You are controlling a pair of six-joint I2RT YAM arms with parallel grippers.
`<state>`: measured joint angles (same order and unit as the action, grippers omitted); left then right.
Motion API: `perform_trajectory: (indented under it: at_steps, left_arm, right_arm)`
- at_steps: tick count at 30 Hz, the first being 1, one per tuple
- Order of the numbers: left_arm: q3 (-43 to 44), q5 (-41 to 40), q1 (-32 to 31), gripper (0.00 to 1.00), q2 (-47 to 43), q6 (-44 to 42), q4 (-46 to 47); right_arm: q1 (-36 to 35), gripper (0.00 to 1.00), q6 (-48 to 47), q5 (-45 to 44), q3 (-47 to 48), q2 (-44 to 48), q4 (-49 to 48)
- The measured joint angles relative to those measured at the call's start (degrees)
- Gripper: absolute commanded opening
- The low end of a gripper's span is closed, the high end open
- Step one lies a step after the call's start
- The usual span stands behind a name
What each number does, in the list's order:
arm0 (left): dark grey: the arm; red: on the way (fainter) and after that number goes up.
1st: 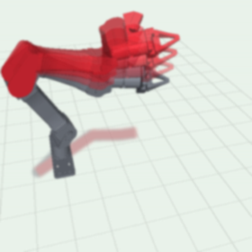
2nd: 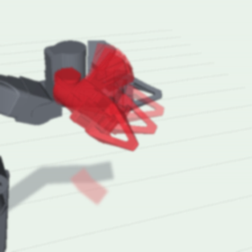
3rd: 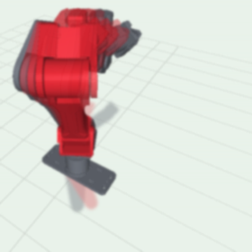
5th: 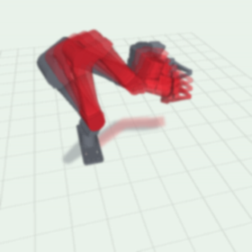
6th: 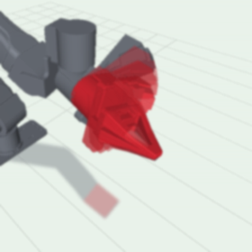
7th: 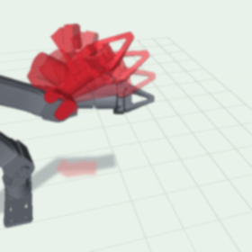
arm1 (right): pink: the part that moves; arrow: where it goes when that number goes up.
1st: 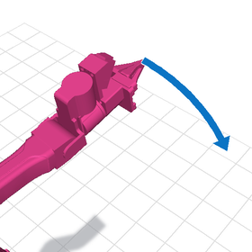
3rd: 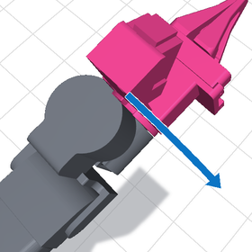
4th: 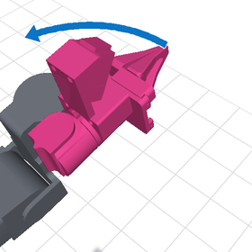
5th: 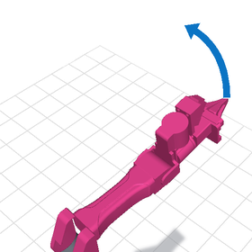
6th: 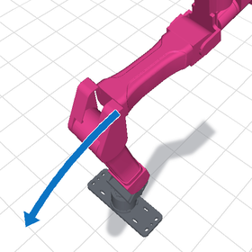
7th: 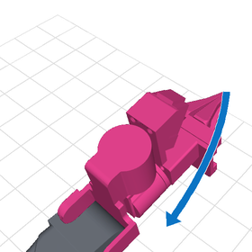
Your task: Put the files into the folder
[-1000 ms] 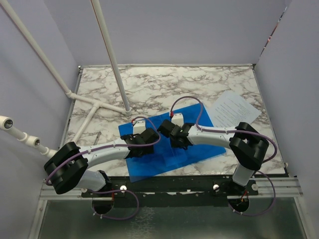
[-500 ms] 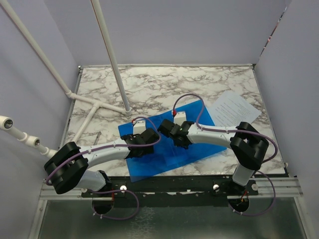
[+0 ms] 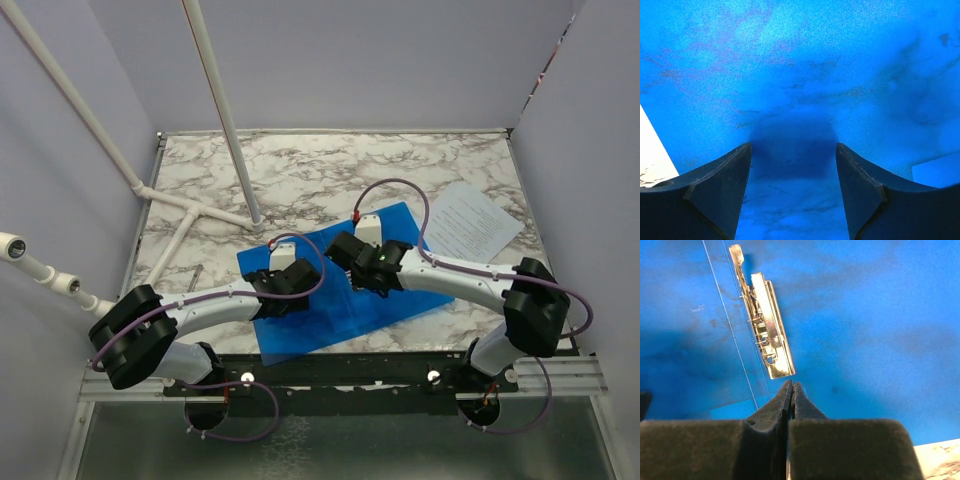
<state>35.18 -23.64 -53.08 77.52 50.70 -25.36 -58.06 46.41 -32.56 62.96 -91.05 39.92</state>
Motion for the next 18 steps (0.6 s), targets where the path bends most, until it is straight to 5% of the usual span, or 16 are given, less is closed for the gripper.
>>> perform_trajectory:
  at_steps: [18]
  left_arm:
    - [1.81,3.52,-0.2,0.85,-3.19,-2.67,-5.81]
  right_arm:
    - [11.3,0.75,-8.04,-0.81,-2.75,16.65,0.46]
